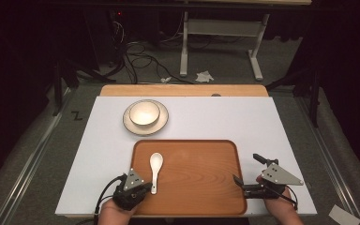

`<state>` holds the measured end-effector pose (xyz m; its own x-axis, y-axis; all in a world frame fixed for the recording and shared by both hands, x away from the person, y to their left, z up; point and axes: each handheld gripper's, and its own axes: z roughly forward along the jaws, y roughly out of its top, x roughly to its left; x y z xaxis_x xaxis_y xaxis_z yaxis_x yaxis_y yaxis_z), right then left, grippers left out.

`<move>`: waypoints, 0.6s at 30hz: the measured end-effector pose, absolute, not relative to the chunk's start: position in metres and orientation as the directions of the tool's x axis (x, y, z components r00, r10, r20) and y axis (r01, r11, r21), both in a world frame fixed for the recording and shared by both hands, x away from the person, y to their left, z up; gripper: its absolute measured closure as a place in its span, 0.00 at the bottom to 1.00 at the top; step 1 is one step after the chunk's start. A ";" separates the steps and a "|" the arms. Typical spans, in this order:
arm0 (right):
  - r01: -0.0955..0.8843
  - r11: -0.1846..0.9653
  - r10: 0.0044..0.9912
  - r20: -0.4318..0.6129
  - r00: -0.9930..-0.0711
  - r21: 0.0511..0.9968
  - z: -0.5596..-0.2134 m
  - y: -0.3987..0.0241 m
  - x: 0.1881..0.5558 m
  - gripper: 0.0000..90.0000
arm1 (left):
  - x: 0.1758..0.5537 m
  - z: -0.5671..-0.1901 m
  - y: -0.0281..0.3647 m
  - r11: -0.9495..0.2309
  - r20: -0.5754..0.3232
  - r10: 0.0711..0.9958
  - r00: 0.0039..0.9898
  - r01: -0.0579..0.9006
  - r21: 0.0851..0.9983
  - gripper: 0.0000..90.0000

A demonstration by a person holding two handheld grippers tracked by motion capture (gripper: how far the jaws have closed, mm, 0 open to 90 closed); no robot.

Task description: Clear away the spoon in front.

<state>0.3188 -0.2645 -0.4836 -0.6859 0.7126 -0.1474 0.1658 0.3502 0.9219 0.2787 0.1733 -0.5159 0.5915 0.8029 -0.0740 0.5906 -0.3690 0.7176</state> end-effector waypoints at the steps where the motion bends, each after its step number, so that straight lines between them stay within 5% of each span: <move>1: 0.166 0.350 0.713 -0.147 -0.686 0.922 -0.484 -0.264 0.319 0.01 | 0.278 -0.516 0.172 -0.369 -0.074 0.801 0.594 0.588 0.720 1.00; 10: 0.156 0.362 0.709 -0.163 -0.686 0.919 -0.483 -0.265 0.318 0.01 | 0.278 -0.515 0.167 -0.379 -0.081 0.783 0.616 0.577 0.724 0.99; 18: 0.157 0.359 0.711 -0.161 -0.685 0.920 -0.483 -0.266 0.317 0.01 | 0.278 -0.515 0.164 -0.379 -0.086 0.775 0.626 0.569 0.729 0.77</move>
